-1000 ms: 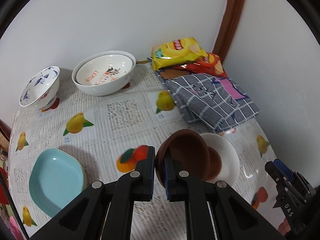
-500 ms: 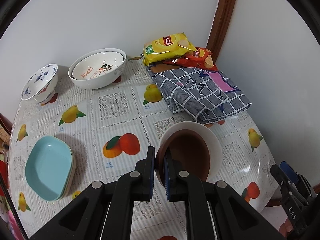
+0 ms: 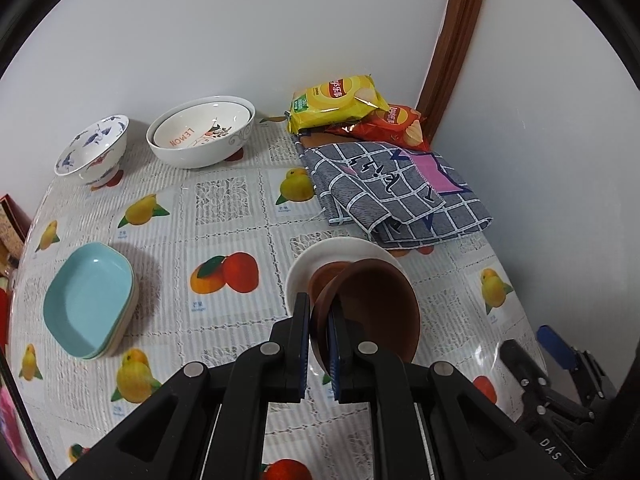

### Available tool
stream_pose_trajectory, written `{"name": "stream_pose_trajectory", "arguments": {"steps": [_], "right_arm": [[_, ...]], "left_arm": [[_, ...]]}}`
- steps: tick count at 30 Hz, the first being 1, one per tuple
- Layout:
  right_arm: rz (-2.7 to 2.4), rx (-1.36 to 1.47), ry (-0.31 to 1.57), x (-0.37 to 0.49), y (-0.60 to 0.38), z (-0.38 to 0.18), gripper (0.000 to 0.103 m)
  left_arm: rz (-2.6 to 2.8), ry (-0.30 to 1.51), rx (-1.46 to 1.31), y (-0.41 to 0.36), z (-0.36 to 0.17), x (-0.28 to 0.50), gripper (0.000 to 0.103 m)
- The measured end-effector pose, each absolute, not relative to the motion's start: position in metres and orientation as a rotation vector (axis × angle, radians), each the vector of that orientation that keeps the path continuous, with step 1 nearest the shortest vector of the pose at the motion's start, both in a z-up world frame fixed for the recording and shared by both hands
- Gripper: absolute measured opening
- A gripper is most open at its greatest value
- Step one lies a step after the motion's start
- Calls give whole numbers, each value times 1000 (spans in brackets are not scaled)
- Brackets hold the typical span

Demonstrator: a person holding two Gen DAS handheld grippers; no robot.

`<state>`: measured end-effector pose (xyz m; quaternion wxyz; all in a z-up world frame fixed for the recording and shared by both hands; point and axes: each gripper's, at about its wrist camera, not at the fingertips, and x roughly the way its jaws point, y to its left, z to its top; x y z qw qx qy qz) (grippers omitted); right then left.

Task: Organize plates and bowls
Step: 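Carry the brown bowl in the left tool over the white bowl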

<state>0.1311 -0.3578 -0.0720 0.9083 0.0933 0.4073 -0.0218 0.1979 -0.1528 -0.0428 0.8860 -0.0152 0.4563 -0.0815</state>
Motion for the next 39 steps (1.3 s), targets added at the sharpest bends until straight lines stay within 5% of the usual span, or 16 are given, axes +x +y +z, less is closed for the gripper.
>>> {"name": "stream_pose_trajectory", "arguments": {"steps": [17,39], "right_arm": [[28,146,822,120,-344,-76,71],[-203,437,805,68,-294,-37,71]], "left_arm": [[-120,941,-71,-133,-40,163,8],[-400,929,61,-67,-29,175,8]]}}
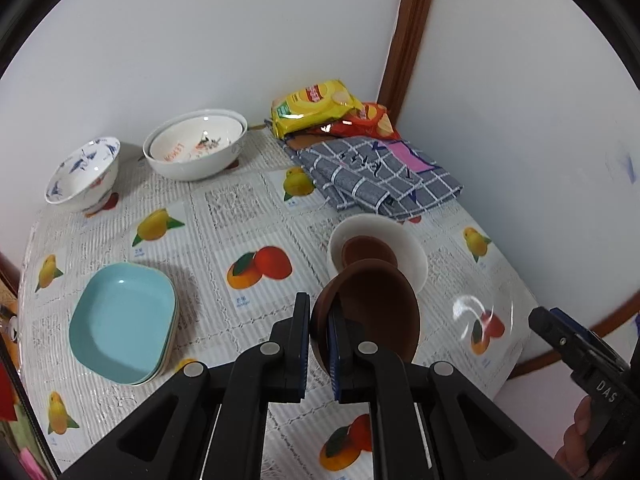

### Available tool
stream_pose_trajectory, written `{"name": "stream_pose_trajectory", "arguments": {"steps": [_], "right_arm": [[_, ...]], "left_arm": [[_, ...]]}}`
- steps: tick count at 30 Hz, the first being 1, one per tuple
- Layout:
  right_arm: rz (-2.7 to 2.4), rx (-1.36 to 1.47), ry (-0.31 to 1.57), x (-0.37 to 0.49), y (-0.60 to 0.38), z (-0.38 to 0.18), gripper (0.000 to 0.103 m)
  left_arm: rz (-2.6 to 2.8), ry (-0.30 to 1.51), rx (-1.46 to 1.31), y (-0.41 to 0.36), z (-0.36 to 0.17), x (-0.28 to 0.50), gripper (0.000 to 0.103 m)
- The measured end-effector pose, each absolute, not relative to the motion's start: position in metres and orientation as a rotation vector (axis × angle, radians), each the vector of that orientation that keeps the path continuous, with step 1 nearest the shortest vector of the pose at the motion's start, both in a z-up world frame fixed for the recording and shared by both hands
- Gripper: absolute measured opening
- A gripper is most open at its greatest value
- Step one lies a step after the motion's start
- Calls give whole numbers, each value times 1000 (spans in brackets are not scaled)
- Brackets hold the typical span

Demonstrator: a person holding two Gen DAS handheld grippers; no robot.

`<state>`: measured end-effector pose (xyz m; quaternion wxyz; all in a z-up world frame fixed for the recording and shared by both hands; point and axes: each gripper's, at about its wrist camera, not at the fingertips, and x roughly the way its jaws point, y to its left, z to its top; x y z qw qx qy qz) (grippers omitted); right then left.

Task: Organize plates and bowls
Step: 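Carry the brown bowl in the left tool over the white bowl, then lower the left tool's brown bowl into the white bowl onto the other brown bowl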

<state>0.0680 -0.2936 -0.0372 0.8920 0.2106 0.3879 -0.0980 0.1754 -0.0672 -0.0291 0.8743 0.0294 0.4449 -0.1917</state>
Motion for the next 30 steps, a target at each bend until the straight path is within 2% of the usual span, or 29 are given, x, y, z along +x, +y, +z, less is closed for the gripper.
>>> {"name": "stream_pose_trajectory", "arguments": {"steps": [16,30], "right_arm": [[-203,387,763,73,-283,-28,68],[-268,271,823,110,-319,-63,67]], "left_arm": [[-445,920,33,-80,-35,192,8],[-458,1014,31,-144,-81,250,8]]}}
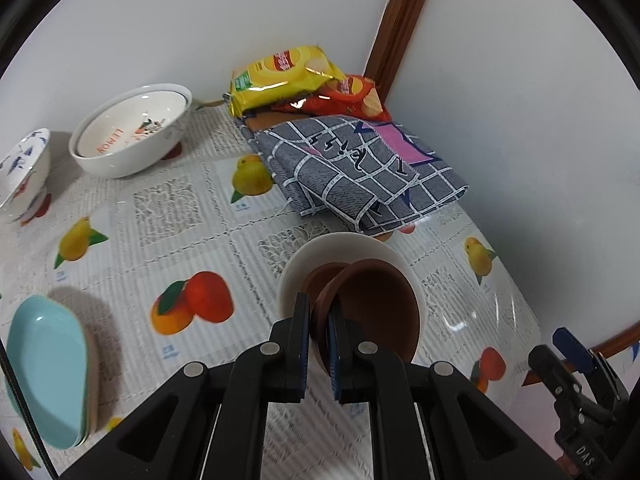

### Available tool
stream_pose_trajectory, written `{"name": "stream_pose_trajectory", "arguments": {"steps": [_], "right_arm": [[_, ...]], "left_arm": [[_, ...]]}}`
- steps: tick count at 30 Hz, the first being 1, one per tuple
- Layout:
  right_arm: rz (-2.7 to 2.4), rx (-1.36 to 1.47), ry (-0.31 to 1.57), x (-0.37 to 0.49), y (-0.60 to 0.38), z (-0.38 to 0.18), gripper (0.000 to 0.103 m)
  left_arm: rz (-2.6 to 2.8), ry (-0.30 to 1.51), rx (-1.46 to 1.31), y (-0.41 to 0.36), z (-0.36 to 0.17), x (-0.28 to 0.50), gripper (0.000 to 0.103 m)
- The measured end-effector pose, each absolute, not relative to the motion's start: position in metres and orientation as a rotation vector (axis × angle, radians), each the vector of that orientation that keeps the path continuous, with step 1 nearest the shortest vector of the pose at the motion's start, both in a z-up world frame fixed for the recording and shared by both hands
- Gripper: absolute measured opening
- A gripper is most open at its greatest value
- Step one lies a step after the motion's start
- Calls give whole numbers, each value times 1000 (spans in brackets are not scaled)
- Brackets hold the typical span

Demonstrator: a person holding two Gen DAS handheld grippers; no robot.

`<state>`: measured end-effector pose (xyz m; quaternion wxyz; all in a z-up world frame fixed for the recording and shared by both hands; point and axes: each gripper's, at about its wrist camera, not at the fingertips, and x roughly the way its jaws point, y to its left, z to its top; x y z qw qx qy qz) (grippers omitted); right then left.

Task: Organize plates and bowls
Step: 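Lower the left tool's brown bowl into the white bowl onto the other brown bowl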

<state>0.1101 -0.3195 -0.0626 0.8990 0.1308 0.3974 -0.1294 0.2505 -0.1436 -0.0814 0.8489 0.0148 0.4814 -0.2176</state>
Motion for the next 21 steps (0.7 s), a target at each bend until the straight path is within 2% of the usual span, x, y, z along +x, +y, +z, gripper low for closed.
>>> {"name": "stream_pose_trajectory", "arguments": {"steps": [8,21], "right_arm": [[-265,274,872,123,-335,-91,67],[-241,201,903,134,-329,-109,67]], "left_arm": [[-430,1064,20,-155,-110,271,9],[-424,1086,15,-160,-123,286,9]]}}
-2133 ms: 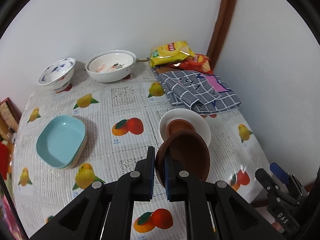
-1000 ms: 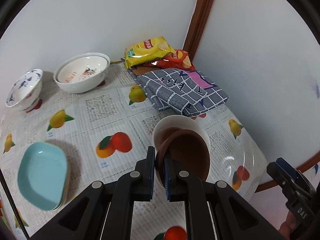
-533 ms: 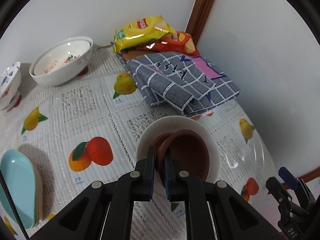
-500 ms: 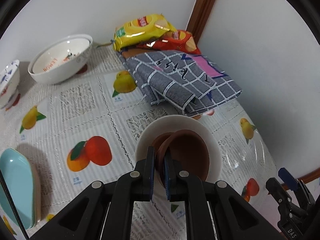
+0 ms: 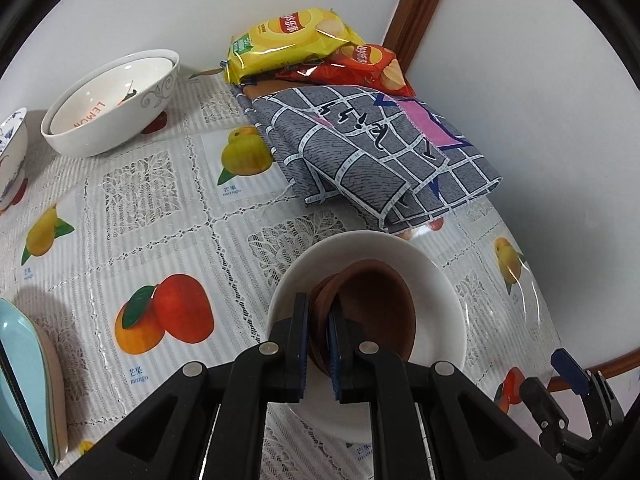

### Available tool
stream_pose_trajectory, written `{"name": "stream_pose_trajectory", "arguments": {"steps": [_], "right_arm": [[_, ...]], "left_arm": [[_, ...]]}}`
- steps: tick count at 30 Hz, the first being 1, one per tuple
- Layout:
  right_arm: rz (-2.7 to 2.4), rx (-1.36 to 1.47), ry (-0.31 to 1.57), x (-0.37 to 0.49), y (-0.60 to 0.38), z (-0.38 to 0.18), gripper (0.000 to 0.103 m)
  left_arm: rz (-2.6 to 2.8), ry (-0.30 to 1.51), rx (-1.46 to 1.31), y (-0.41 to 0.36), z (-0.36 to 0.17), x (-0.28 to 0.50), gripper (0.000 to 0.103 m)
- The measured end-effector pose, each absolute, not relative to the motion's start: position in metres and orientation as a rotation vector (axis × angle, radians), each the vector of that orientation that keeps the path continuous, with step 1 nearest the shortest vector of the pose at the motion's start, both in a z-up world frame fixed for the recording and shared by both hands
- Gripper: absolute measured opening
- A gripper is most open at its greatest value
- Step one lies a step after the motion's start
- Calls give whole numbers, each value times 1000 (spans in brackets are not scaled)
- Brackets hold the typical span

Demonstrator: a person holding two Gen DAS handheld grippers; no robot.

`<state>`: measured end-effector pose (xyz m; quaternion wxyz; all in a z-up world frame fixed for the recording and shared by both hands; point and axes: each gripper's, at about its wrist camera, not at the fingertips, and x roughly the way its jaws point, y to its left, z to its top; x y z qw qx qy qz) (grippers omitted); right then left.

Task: Organize plates and bowls
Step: 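Lower the left tool's brown bowl into the white bowl onto the other brown bowl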

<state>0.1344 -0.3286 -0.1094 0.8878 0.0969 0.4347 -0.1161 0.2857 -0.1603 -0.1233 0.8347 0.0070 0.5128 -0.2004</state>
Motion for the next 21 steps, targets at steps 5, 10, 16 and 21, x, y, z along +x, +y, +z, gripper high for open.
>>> {"name": "stream_pose_trajectory", "arguments": {"steps": [5,10,16,21], "right_arm": [[-226,168,903,133,-324,-107,67],[-215,120,890,131,-318,-104,67],[-217,110,905,134,-319,-107,67],[-215,112,916,134,-317,-110,67]], "left_arm": [[-426,1096,0,-159,-129,289,9],[-434,1104,-16,-161,-133,289,10],[-449,1105,-18,-166,-133,287,10],[-460,1112,-24,-166,-133,287,10]]}}
